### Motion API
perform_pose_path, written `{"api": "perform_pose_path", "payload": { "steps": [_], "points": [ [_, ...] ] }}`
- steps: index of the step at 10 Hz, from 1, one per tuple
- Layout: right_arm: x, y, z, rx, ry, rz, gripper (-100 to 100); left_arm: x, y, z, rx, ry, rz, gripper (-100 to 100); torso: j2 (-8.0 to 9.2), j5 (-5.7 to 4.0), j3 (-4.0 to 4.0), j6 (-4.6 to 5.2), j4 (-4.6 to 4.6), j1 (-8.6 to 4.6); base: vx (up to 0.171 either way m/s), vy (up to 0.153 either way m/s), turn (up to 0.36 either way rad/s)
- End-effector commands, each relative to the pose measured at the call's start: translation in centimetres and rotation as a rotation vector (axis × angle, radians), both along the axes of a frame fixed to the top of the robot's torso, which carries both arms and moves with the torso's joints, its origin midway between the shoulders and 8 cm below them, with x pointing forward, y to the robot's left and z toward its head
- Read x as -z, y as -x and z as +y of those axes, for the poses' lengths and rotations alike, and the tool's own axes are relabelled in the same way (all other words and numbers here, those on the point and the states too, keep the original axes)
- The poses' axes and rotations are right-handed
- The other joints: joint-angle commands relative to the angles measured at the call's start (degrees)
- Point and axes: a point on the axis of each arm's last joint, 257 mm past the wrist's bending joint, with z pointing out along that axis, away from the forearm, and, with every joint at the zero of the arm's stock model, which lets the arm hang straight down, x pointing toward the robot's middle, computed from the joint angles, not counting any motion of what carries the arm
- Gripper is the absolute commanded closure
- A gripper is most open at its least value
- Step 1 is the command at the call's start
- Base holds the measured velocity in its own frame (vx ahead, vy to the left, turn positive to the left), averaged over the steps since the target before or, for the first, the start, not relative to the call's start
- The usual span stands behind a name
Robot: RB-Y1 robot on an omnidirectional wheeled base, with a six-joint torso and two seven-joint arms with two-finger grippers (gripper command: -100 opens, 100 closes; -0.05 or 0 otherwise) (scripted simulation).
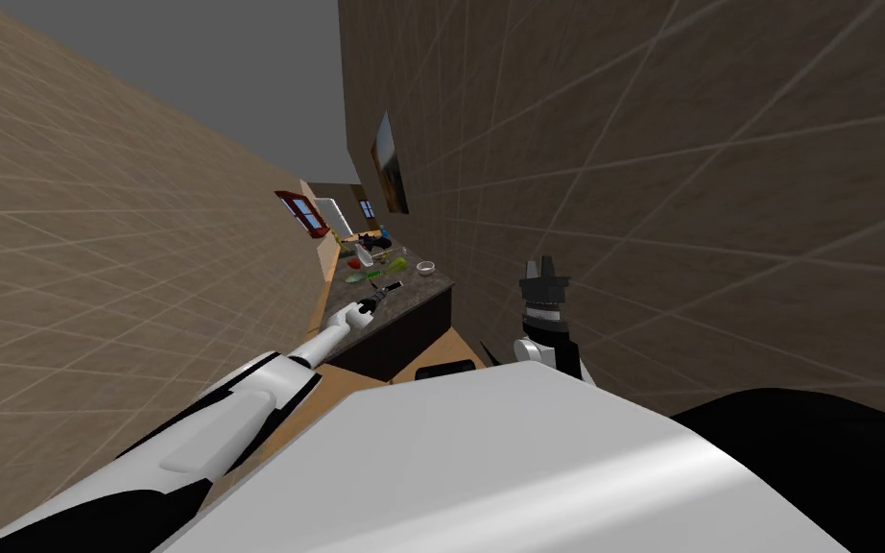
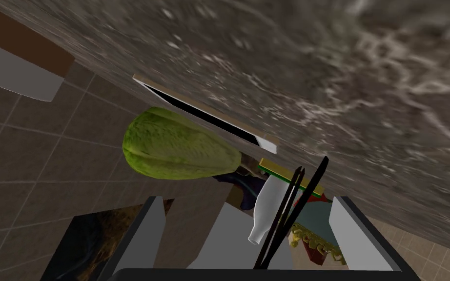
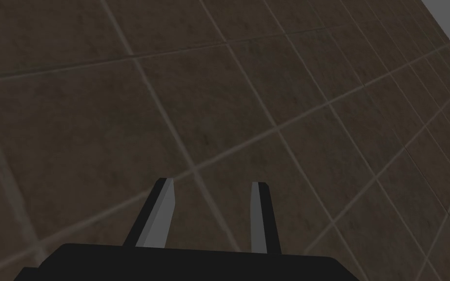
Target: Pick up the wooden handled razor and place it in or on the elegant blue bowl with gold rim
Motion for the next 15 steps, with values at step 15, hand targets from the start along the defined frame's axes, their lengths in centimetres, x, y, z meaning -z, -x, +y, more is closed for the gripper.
{"api": "perform_pose_path", "payload": {
  "steps": [15],
  "points": [
    [0.0,0.0,0.0,0.0,0.0,0.0,0,-2.7,1.7,14.4,-0.31,-0.336,0.179,-100,-0.09,0.0,-0.05,0.01,-0.02,-0.03,-0.015,0.003,-0.1]
  ]
}}
